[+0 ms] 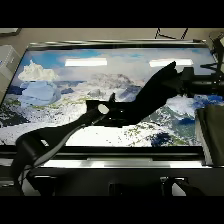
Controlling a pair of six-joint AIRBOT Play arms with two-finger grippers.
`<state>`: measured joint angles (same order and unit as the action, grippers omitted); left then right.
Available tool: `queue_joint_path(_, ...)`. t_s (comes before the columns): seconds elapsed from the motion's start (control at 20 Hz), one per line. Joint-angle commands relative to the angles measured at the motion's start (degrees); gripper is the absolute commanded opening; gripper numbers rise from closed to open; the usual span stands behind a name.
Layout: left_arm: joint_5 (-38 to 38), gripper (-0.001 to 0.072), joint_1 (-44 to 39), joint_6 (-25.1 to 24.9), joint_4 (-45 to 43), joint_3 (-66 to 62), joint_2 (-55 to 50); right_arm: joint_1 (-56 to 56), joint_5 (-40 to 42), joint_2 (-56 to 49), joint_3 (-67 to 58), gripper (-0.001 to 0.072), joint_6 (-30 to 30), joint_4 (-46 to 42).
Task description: Fold the clothes and pants, and hang the long-sleeved shirts on hangers.
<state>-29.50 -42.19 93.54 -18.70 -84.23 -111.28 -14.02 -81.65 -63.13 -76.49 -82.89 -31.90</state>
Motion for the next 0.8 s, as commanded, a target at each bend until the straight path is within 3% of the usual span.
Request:
queue_joint_path(0.0, 7.5, 0.0020, -7.9, 0.3, 11.9, -8.9, -7.0, 0.0, -2.5, 3.1, 0.0, 0.0041, -2.5, 0.3)
queue_joint_path(0.1, 7.0, 0.0019, -8.1, 0.3, 11.8, -12.7, -8.9, 0.0, -0.8, 2.6, 0.0, 0.0041, -4.0, -1.8)
queue_joint_path(0.2, 2.7, 0.0016, -4.7, -3.3, 9.6, -12.7, -8.6, 0.1, 0.8, 0.8, 0.0, 0.0040, -4.1, -1.4)
queue_joint_path(0.3, -7.3, 0.0015, 1.8, -4.6, 0.5, -12.7, -6.9, 2.1, 3.4, -2.2, 0.0, 0.0040, -2.8, -1.1)
queue_joint_path(0.4, -16.4, 0.0014, 9.7, -3.8, -13.9, -12.7, -2.6, 7.3, 6.8, -6.6, 0.0, 0.0040, -1.4, -0.7)
queue_joint_path(0.55, -27.3, 0.0015, 22.9, -2.6, -31.4, -12.7, 8.7, 18.1, 14.1, -15.0, 0.0, 0.0041, -0.4, 0.3)
queue_joint_path(0.75, -34.3, 0.0017, 37.2, -2.9, -39.0, -12.7, 25.9, 30.5, 24.9, -28.0, 0.0, 0.0042, -0.9, 1.5)
